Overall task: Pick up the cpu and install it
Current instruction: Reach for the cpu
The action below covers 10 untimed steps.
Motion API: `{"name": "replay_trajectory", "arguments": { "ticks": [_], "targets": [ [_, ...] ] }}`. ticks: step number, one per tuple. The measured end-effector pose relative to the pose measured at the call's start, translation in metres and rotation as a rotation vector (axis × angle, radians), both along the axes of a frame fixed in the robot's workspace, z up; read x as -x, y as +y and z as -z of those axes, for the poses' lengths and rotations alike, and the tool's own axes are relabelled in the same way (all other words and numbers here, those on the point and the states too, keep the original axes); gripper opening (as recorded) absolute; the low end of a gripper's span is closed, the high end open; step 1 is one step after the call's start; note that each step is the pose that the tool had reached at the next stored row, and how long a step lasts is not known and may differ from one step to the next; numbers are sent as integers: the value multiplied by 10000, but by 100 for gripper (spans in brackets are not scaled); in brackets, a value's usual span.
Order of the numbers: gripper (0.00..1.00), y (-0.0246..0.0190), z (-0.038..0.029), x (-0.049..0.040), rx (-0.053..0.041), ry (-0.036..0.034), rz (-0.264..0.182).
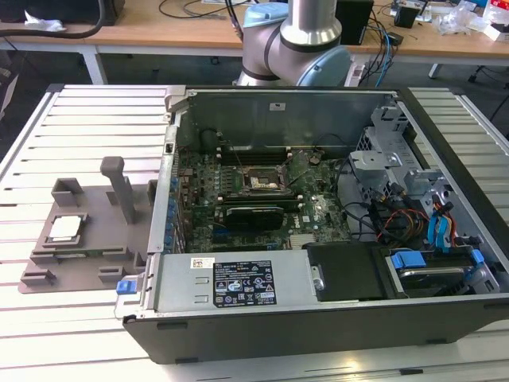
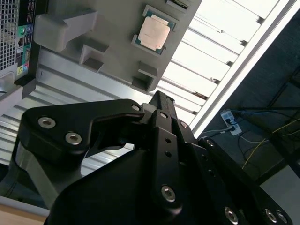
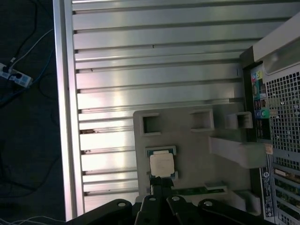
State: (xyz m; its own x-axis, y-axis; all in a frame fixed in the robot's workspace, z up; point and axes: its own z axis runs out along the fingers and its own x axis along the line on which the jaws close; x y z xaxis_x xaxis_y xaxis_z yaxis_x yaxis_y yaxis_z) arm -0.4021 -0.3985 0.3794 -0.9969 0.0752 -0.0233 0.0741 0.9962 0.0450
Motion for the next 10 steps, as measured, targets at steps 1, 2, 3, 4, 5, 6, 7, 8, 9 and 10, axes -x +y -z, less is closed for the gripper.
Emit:
{"name": "replay_trajectory", "arguments": {
  "ticks": [1,2,3,4,5,6,7,8,9,10],
  "targets": [
    [11,-1,9,7,0,1,1],
    [11,-4,15,9,0,1,1],
    [11,-12,30,10,0,1,2],
    [11,-16,35,9,0,2,2],
    [11,-17,37,9,0,2,1],
    [11,-17,38,9,-1,1,1],
    [11,-17,38,9,0,1,1],
    [11,-17,38,9,-1,1,1],
    [11,-17,38,9,-1,0,1],
    [11,-17,39,9,-1,0,1]
  ]
}}
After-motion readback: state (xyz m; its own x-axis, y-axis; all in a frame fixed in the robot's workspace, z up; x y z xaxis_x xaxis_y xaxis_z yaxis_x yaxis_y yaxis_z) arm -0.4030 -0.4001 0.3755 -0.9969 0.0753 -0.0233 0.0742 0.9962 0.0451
